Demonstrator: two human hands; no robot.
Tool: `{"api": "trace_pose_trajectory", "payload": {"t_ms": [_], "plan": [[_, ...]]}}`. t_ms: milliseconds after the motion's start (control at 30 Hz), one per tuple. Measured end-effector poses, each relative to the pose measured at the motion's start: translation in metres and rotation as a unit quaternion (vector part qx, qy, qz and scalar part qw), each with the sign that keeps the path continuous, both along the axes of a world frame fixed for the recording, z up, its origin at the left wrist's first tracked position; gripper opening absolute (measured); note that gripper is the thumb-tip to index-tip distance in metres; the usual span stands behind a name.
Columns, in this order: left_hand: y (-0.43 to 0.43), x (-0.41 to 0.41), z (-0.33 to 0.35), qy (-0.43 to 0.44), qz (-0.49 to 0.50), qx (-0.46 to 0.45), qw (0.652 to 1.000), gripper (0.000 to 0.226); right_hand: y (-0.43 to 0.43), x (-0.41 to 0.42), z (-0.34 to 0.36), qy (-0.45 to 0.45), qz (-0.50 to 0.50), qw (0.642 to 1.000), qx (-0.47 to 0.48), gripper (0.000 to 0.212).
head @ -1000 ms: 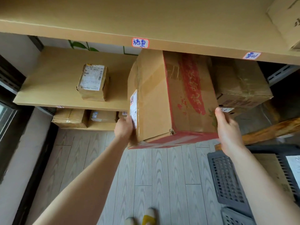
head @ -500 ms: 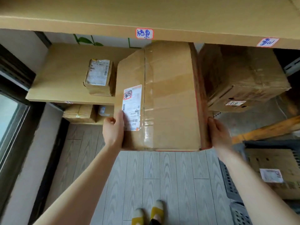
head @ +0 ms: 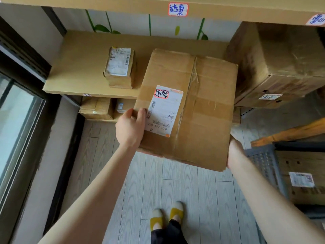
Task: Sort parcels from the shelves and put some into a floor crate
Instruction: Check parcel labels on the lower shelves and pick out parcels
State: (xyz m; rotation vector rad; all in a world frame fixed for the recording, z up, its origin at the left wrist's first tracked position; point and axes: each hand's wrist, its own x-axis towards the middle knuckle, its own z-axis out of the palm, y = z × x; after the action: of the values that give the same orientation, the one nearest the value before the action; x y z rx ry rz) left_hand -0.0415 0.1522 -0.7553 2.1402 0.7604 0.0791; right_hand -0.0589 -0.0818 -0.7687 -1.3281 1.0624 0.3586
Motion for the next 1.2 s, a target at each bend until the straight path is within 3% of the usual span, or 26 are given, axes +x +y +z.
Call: {"api": "trace_pose_trajectory", "payload": {"t_ms": [67,367,467,633,733,833,967,1133,1200], "plan": [[0.001,-0.008,0.002,-0.006,-0.007,0.015,1.000,0.032,0.002,-0.010,0.000,-0.015,0.001,1.000,-0.024,0.036],[-0.022,-0.063,0.026,0.048,-0.116,0.097,0.987,0.032,-0.010,-0.118,-0.012,0.018,-0.074,0.991,0.110,0.068],[-0.065,-0.060,0.026,0.081,-0.181,0.121,0.973,0.031,-0.038,-0.147,-0.014,0.018,-0.123,0.984,0.130,0.063],[-0.193,-0.044,0.005,0.099,-0.323,0.131,0.932,0.032,-0.133,-0.181,-0.021,0.024,-0.220,0.968,0.119,0.054],[-0.292,-0.037,-0.019,0.104,-0.390,0.136,0.905,0.037,-0.210,-0.202,-0.040,0.025,-0.256,0.961,0.104,0.088],[-0.400,-0.031,-0.044,0.105,-0.459,0.143,0.871,0.039,-0.295,-0.217,-0.055,0.023,-0.313,0.944,0.104,0.073],[-0.541,-0.021,-0.080,0.093,-0.545,0.164,0.817,0.048,-0.409,-0.229,-0.097,0.045,-0.366,0.924,0.100,0.098],[-0.678,0.014,-0.143,0.074,-0.620,0.189,0.758,0.048,-0.526,-0.209,-0.156,0.055,-0.380,0.918,0.100,0.066],[-0.711,0.028,-0.175,0.100,-0.643,0.186,0.736,0.052,-0.557,-0.199,-0.184,0.075,-0.370,0.920,0.108,0.065]]}}
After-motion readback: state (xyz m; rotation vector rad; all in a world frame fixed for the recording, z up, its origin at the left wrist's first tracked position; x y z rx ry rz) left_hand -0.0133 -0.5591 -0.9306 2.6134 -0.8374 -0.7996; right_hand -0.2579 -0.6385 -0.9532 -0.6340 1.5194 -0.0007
